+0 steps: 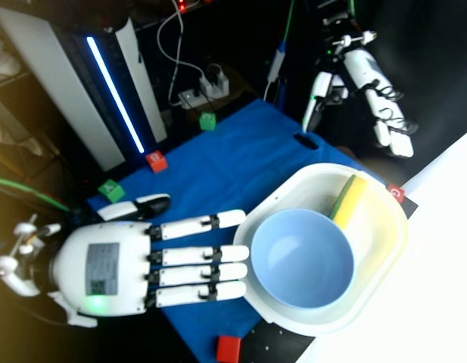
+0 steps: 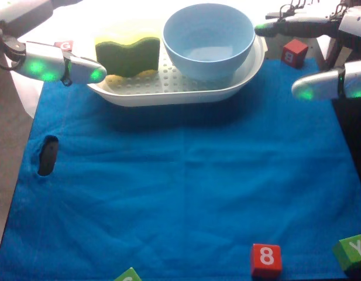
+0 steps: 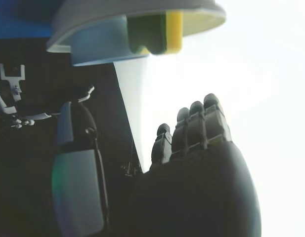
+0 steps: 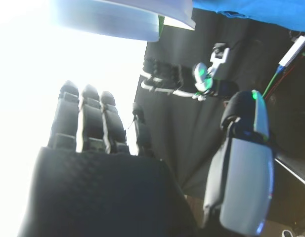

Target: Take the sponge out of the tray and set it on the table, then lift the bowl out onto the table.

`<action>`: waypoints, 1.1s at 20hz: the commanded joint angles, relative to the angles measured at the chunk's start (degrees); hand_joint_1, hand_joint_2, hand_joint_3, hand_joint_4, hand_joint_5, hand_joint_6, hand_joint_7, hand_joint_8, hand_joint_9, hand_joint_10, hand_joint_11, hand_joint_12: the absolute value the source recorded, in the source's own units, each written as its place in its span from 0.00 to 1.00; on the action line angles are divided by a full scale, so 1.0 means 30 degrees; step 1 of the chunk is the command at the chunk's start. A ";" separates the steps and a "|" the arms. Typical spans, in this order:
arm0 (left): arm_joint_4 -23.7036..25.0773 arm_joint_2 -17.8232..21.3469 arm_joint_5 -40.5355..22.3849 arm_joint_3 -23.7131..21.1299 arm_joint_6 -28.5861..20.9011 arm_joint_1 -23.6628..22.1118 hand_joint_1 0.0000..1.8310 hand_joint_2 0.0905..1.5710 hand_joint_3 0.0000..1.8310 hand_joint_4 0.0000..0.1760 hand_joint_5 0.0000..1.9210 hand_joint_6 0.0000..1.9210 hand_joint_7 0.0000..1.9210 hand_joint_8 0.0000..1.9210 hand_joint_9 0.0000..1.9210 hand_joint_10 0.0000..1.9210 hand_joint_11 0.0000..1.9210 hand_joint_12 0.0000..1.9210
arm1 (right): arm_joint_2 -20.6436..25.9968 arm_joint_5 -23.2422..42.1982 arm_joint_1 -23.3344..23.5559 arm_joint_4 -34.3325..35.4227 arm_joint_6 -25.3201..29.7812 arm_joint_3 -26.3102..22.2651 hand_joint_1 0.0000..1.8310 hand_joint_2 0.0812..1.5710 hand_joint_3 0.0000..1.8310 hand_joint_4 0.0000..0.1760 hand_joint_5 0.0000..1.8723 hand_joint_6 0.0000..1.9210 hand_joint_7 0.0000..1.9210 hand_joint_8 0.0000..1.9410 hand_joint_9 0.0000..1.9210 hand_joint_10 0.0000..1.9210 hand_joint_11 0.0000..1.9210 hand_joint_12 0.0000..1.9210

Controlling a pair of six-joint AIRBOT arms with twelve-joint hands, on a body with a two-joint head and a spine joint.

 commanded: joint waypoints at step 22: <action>0.3429 -0.4726 0.6926 0.5089 0.0538 -0.4363 0.56 0.64 0.00 0.00 0.38 0.00 0.43 0.01 0.39 0.03 0.09 0.59 | -0.0108 0.1706 0.0198 0.1316 0.0171 0.0038 0.27 0.74 0.00 0.63 0.15 0.00 0.08 0.00 0.03 0.00 0.00 0.07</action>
